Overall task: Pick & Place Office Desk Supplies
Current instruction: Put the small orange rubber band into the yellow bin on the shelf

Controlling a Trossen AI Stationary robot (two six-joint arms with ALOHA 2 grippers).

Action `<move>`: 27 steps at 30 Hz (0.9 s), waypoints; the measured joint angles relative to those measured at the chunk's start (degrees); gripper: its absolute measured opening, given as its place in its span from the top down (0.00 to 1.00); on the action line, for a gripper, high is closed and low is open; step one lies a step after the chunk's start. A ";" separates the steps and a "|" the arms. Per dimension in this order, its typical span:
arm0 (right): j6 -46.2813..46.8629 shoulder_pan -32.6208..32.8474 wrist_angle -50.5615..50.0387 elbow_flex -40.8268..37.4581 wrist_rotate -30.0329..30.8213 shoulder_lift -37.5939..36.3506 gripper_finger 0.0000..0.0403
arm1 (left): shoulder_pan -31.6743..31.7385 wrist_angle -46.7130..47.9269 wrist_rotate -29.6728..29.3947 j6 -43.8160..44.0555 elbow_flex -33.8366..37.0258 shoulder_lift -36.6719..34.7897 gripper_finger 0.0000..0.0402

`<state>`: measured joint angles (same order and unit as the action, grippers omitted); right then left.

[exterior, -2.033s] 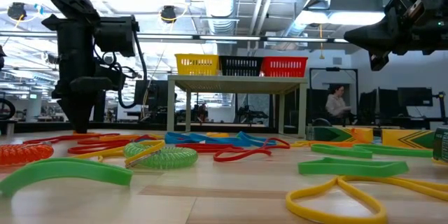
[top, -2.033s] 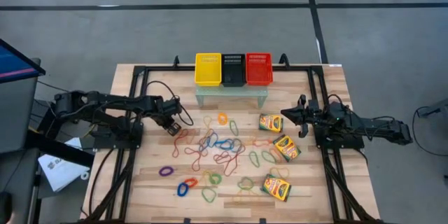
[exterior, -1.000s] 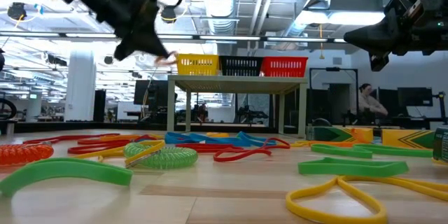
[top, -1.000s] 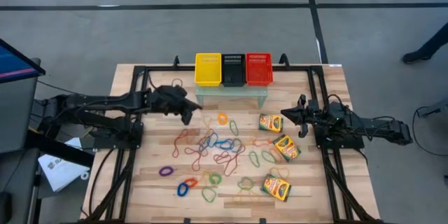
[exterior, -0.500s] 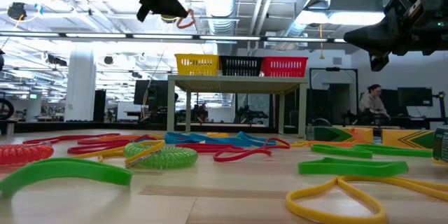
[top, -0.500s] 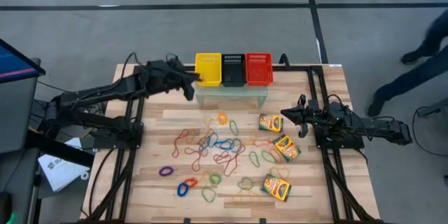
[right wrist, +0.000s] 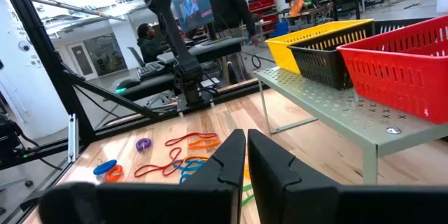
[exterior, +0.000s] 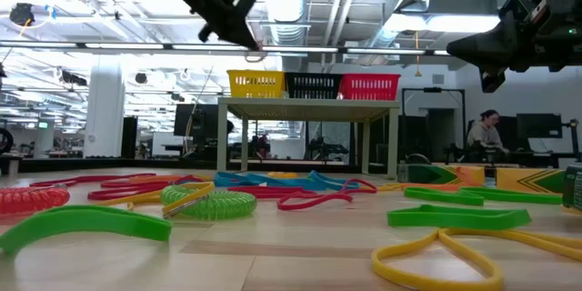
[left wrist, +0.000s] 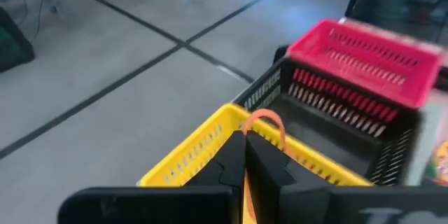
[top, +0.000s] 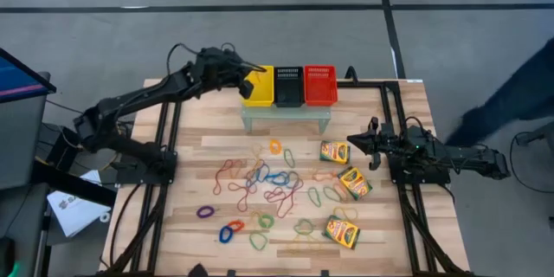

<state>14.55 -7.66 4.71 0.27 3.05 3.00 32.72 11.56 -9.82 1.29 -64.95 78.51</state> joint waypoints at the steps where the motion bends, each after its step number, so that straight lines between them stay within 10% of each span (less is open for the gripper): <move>1: 0.00 0.02 0.00 0.00 0.00 0.00 0.96 | 0.25 0.09 0.02 -0.63 -0.19 0.93 1.00; 19: 0.00 0.02 0.00 0.00 0.00 -0.01 0.96 | 0.75 2.92 0.06 -2.77 -0.37 5.94 0.97; 27: 0.00 0.02 0.00 0.00 0.00 0.01 0.96 | 0.73 2.99 -2.23 -4.39 -0.37 5.94 0.80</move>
<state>14.55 -7.64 4.71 0.27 3.05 3.00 33.45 14.55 -12.05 -3.10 -65.32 84.44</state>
